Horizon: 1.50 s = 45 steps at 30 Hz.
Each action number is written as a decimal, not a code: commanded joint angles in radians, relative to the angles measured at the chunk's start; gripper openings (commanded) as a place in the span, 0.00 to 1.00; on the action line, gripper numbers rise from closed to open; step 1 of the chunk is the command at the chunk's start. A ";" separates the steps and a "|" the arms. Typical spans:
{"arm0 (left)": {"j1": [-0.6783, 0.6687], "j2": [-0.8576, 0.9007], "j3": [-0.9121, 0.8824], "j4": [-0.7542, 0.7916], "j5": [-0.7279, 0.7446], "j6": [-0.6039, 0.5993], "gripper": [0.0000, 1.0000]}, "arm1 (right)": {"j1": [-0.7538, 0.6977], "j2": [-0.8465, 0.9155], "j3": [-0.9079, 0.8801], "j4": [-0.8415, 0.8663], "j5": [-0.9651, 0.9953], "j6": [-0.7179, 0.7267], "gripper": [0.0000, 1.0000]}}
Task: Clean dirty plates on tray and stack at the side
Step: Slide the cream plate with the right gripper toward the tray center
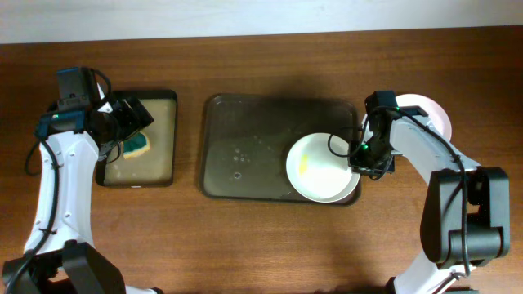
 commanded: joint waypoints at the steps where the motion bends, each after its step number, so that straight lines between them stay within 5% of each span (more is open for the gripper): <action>1: 0.000 0.002 0.000 0.002 0.010 0.013 0.99 | 0.021 -0.002 -0.007 0.005 -0.031 0.012 0.22; 18: 0.000 0.002 0.000 0.001 0.010 0.013 0.99 | 0.178 0.052 -0.037 0.226 0.070 0.237 0.23; 23: 0.000 0.002 0.000 -0.003 0.010 0.013 0.99 | 0.177 0.109 -0.037 0.276 0.069 0.241 0.18; 26: 0.000 0.002 0.000 -0.002 0.011 0.013 0.99 | 0.161 0.114 -0.037 0.322 0.069 0.245 0.04; 37: 0.000 0.096 0.000 0.113 0.009 0.082 1.00 | 0.172 0.115 -0.037 0.436 0.031 0.248 0.04; 45: 0.010 0.285 0.000 0.269 -0.193 0.080 1.00 | 0.203 0.116 -0.037 0.401 0.031 0.247 0.04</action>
